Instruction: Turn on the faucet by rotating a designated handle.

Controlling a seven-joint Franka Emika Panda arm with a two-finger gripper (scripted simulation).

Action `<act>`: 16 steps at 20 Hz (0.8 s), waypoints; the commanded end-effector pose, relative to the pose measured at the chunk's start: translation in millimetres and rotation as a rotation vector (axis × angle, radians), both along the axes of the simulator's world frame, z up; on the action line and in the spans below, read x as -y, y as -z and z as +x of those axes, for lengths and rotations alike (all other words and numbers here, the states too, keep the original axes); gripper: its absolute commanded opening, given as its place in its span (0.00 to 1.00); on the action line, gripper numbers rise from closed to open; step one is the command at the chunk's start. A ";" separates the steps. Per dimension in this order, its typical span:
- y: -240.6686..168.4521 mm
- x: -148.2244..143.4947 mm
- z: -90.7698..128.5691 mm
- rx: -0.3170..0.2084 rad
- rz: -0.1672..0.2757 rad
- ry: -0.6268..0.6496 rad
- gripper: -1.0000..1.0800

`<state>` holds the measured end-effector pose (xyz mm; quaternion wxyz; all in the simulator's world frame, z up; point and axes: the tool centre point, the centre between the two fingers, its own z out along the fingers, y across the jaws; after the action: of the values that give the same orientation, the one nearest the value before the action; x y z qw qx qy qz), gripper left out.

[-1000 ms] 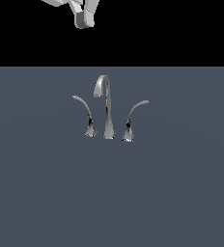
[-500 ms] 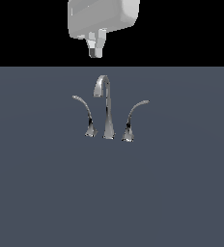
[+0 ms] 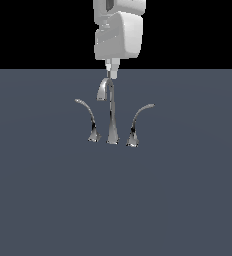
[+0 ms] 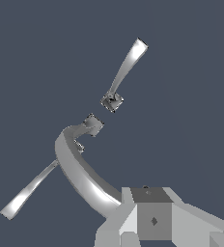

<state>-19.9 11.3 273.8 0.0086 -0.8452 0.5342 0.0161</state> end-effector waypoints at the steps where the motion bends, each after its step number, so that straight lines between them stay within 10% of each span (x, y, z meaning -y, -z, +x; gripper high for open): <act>1: 13.0 11.5 14.1 0.000 -0.005 0.074 0.00; 16: 82.1 95.3 80.7 0.005 -0.031 0.511 0.00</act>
<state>68.1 -41.7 224.6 0.0193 -0.7137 0.7001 -0.0090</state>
